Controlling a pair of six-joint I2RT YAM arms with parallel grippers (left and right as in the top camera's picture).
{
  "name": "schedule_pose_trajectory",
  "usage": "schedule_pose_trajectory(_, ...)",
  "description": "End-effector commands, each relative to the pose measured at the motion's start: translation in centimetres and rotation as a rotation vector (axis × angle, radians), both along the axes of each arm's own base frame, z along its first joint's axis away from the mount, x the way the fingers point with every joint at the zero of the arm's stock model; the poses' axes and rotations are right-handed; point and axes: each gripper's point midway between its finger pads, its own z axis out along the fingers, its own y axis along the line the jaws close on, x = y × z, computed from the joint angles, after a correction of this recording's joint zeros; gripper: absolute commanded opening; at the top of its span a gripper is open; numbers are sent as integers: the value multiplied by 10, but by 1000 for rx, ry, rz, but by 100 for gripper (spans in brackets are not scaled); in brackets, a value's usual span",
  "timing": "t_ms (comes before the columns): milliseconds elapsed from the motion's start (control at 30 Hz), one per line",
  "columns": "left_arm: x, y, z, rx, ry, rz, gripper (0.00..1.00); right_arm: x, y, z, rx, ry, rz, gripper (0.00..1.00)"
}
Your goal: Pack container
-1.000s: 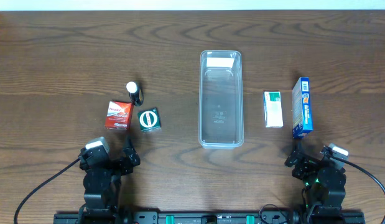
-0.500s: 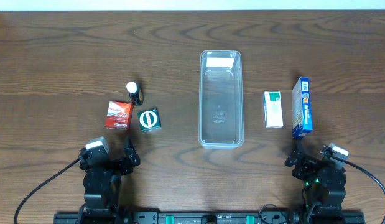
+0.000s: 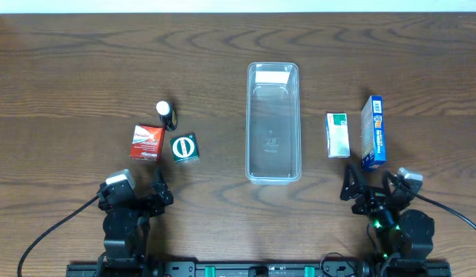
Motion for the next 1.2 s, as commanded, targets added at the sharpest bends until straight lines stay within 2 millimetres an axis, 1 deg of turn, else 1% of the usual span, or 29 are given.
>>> schedule_pose_trajectory(0,0,1,-8,16,15,0,98,-3,16,33,11,-64,96,99)
schedule_pose_trajectory(100,0,1,-8,16,15,0,98,-1,10,68,-54,-85,78,99)
schedule_pose_trajectory(200,0,1,-8,16,15,0,98,9,4,92,-111,-20,61,99)
schedule_pose_trajectory(233,0,1,-8,16,15,0,98,14,0,97,-133,26,52,99)
schedule_pose_trajectory(333,0,1,-8,16,15,0,98,32,-8,104,-175,186,33,99)
schedule_pose_trajectory(467,0,1,-8,16,15,0,98,66,-10,106,-215,391,77,99)
schedule_pose_trajectory(533,0,1,-8,16,15,0,98,82,-11,101,-229,481,101,99)
schedule_pose_trajectory(600,0,1,-8,16,15,0,98,97,-11,91,-241,560,125,99)
schedule_pose_trajectory(667,0,1,-8,16,15,0,98,107,-11,77,-256,626,149,99)
schedule_pose_trajectory(733,0,1,-8,16,15,0,98,114,-11,57,-266,691,173,99)
schedule_pose_trajectory(867,0,1,-8,16,15,0,98,120,-9,19,-269,805,209,97)
schedule_pose_trajectory(967,0,1,-8,16,15,0,98,122,-5,2,-273,856,230,95)
schedule_pose_trajectory(1100,0,1,-8,16,15,0,98,121,-1,-4,-282,876,241,95)
schedule_pose_trajectory(1167,0,1,-8,16,15,0,98,121,-10,-5,-317,886,203,96)
